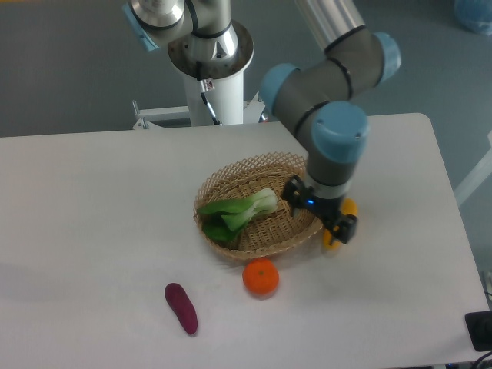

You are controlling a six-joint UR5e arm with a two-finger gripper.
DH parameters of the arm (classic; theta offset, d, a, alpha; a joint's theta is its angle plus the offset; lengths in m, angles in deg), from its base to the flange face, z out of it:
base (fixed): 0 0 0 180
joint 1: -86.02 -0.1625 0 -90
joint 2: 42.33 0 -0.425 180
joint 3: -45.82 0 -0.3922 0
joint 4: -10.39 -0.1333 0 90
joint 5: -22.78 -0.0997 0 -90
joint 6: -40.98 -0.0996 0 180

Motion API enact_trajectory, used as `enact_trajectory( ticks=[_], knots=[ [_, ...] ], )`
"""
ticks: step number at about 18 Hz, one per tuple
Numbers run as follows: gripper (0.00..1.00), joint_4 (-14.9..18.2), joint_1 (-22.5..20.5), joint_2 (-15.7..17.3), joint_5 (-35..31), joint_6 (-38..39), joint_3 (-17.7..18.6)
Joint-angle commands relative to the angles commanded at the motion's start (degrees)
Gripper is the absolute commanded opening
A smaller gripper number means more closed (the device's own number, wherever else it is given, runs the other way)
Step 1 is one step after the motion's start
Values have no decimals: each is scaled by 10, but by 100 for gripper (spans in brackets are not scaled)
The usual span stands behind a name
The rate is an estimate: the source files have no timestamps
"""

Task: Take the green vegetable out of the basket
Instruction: 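Move the gripper over the basket and lower it onto the bok choy, then close the gripper on the green bok choy leaves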

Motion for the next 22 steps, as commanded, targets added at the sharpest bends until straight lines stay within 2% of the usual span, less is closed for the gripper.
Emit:
enact_trajectory(
  ticks=[2,8,16,20,22],
  knots=[
    [100,0,7,13,-2,-9,20],
    [100,0,11,17,-4,-57,59],
    [100,0,19,4,-4,-55,69],
    [100,-1,27,-3,-4,-49,86],
    [100,-13,29,-9,-4,-48,91]
  ],
)
